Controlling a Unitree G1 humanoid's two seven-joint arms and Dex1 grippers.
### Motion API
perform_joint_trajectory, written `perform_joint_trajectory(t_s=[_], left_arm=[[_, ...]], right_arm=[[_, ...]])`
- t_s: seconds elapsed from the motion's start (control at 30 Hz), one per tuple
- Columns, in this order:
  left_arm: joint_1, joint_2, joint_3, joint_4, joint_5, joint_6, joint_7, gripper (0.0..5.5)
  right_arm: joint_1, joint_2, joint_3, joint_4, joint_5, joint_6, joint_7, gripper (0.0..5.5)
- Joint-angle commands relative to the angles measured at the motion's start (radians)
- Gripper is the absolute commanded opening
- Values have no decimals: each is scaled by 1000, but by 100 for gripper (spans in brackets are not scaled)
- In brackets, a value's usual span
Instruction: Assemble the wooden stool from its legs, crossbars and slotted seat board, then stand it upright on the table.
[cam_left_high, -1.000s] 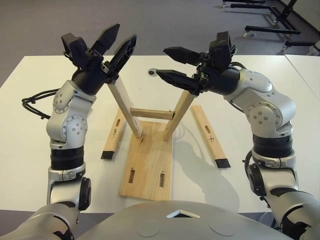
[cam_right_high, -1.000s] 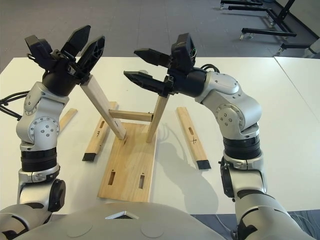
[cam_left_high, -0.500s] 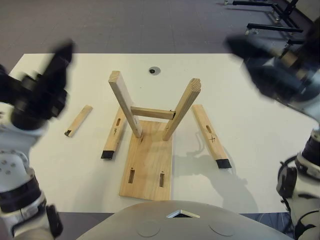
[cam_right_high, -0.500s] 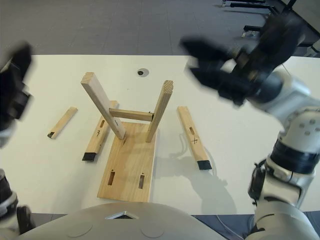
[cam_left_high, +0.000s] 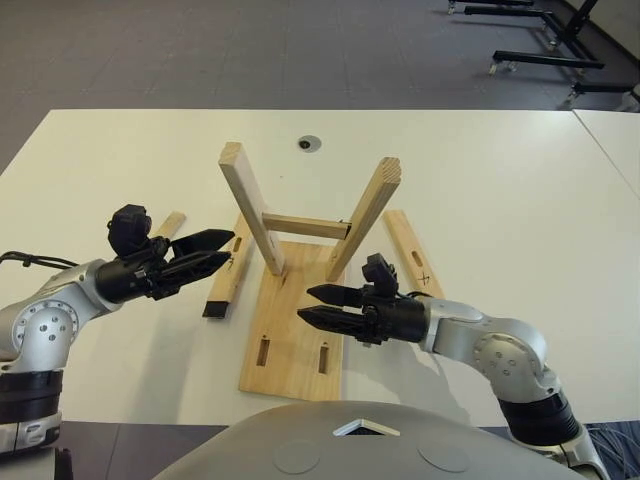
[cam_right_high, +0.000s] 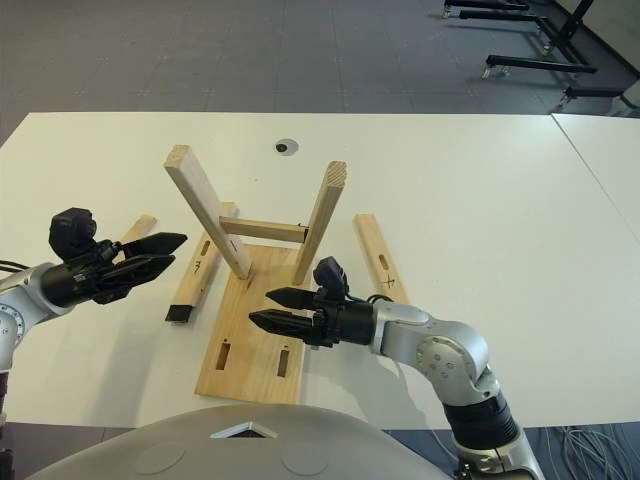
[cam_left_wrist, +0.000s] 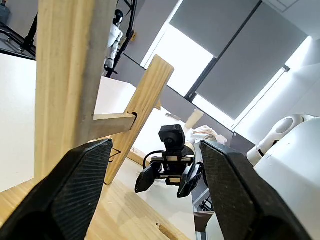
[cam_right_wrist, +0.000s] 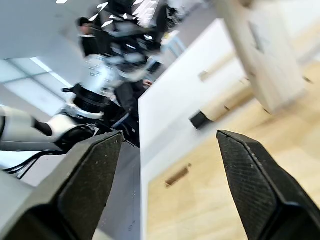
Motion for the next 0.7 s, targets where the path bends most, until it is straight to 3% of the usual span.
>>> perform_joint_trajectory(t_s=[0.03, 0.43, 0.7], left_arm=[[-88, -34, -64, 36, 76, -8, 9, 322], [-250, -245, -104, 226, 307, -235, 111, 322], [-228, -268, -99, 236, 341, -269, 93, 322]], right_arm=[[-36, 63, 28, 69, -112, -50, -71, 345], [-225, 94, -42, 173, -214, -115, -30, 345], [-259, 41, -82, 229, -299, -171, 22, 345]])
